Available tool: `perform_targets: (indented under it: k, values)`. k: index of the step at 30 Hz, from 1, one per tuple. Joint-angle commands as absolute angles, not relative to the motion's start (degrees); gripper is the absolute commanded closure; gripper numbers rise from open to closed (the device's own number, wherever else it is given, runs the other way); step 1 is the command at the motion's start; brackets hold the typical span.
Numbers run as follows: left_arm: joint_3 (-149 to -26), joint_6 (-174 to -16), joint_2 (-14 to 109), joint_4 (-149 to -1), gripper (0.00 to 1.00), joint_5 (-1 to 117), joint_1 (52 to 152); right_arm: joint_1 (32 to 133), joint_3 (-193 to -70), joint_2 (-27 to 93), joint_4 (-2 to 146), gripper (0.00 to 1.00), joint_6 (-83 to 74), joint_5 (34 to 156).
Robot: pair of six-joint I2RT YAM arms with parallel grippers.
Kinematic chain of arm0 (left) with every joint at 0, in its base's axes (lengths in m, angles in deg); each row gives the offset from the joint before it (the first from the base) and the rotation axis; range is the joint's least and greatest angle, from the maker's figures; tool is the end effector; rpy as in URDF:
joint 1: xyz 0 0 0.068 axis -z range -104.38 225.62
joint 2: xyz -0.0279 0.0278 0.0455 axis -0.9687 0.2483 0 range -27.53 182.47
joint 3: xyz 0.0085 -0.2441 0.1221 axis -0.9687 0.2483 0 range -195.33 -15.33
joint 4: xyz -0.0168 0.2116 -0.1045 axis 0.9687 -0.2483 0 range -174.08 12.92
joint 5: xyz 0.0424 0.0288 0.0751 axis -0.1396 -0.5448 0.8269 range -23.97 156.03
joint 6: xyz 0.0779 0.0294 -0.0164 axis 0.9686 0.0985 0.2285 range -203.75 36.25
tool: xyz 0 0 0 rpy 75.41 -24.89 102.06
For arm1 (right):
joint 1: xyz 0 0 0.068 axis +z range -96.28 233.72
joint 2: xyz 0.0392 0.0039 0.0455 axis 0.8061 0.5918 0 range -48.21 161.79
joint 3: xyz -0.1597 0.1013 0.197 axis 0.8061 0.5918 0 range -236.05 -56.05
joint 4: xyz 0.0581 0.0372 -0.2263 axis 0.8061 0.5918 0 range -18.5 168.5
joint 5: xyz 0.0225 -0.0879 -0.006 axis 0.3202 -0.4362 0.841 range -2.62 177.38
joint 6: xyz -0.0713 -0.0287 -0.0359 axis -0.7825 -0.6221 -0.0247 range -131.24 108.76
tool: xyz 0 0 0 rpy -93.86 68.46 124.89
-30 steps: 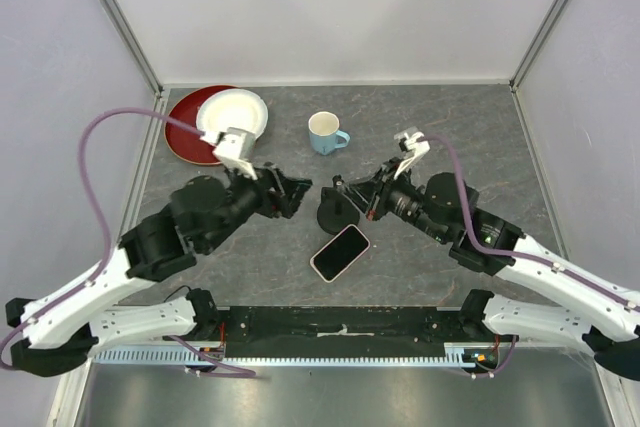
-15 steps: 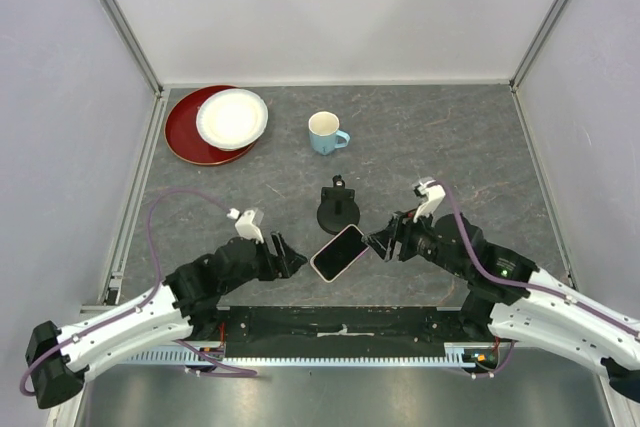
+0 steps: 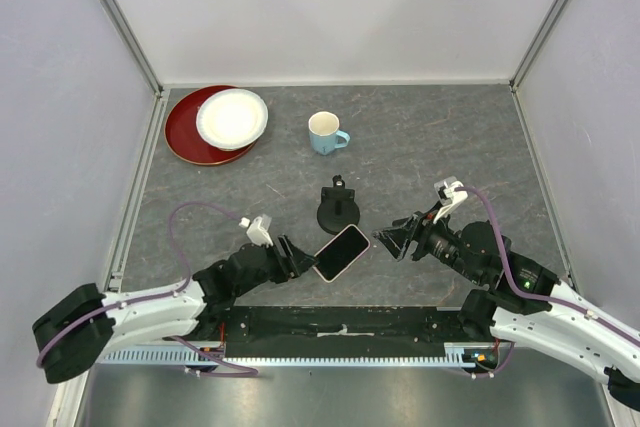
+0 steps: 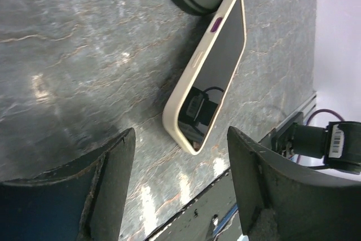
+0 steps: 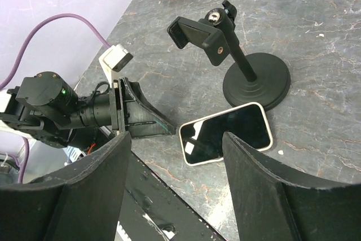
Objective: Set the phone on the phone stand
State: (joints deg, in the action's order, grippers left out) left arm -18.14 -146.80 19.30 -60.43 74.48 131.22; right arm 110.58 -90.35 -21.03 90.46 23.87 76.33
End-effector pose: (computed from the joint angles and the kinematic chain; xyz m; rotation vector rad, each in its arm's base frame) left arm 0.1046 -0.1333 0.1297 -0.2460 2.2296 -1.0881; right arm 0.0874 0.1079 0.2906 -0.2094 1.8711 0.9700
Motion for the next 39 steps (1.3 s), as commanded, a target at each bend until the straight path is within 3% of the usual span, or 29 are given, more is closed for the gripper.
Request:
perform_targets:
  k: [1, 10, 17, 20, 21, 24, 25, 32, 35, 37, 39]
  values:
    - [-13.4, -150.9, 26.9, -41.7, 0.29, 72.9, 131.2, 110.5, -91.6, -21.2, 89.3, 0.27, 22.9, 76.0]
    - [-13.0, -151.5, 43.6, -27.1, 0.34, 71.7, 131.4, 110.5, -90.9, -21.0, 87.1, 0.28, 23.3, 77.4]
    - [-10.2, -152.8, 61.9, -4.1, 0.44, 71.0, 132.6, 110.5, -90.6, -21.2, 86.5, 0.28, 23.5, 78.1]
    - [-10.6, -152.8, 74.5, 11.8, 0.51, 69.7, 133.1, 110.6, -90.0, -21.9, 86.1, 0.28, 23.9, 78.2]
    - [-11.5, -153.9, 77.8, 18.4, 0.57, 68.6, 133.1, 110.5, -89.5, -22.4, 85.8, 0.28, 24.0, 78.3]
    - [-15.1, -154.2, 83.9, 18.3, 0.8, 66.3, 134.1, 110.6, -89.3, -22.4, 86.1, 0.28, 24.0, 78.4]
    - [-15.2, -154.1, 83.0, 18.3, 0.86, 67.4, 135.1, 110.5, -89.4, -22.3, 86.4, 0.28, 24.0, 78.6]
    - [-13.3, -144.9, 67.1, 16.3, 0.98, 73.4, 137.6, 110.6, -89.7, -21.1, 88.1, 0.27, 22.5, 78.3]
    - [-17.5, -143.3, 56.6, 3.0, 0.98, 69.0, 137.5, 110.6, -90.1, -19.2, 87.6, 0.27, 21.5, 78.0]
    - [-21.7, -141.5, 49.8, -20.6, 0.98, 67.6, 137.6, 110.5, -91.1, -17.7, 88.7, 0.27, 20.4, 78.2]
    - [-27.6, -135.9, 39.9, -35.0, 0.98, 68.6, 137.8, 110.5, -93.3, -15.5, 90.7, 0.27, 18.2, 79.0]
